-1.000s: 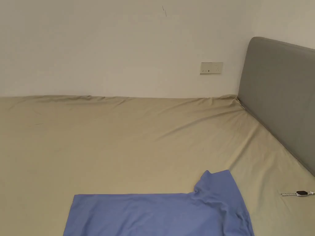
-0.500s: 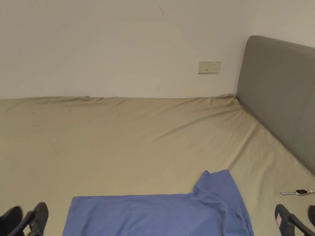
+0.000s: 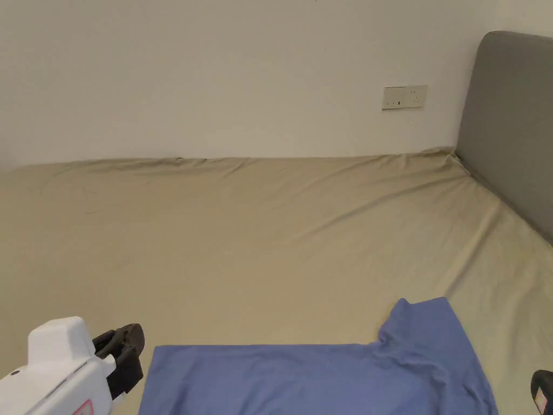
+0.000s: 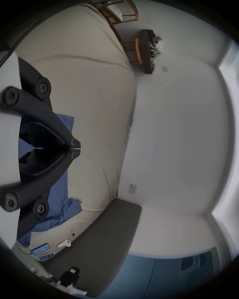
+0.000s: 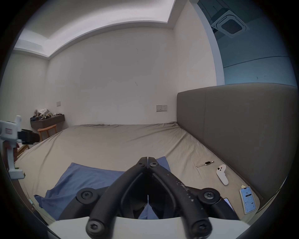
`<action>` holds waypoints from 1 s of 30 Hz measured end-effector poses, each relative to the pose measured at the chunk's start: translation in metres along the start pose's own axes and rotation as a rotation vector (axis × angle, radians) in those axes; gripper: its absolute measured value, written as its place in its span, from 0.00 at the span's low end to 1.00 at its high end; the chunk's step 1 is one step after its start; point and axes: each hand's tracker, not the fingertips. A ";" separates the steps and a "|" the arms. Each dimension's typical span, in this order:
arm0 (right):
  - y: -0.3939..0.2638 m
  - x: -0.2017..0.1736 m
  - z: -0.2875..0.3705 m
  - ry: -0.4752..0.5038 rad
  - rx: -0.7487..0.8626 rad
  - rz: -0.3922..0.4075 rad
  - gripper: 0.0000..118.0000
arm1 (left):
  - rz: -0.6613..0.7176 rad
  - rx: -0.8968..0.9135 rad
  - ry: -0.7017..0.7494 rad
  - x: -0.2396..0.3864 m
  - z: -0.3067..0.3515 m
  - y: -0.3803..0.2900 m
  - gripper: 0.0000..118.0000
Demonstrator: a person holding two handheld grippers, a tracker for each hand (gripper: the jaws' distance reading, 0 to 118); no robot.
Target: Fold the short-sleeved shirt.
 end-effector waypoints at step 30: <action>-0.037 0.049 -0.233 -0.053 -0.400 -0.069 0.99 | -0.054 -0.533 0.146 -0.052 -0.261 -0.068 0.03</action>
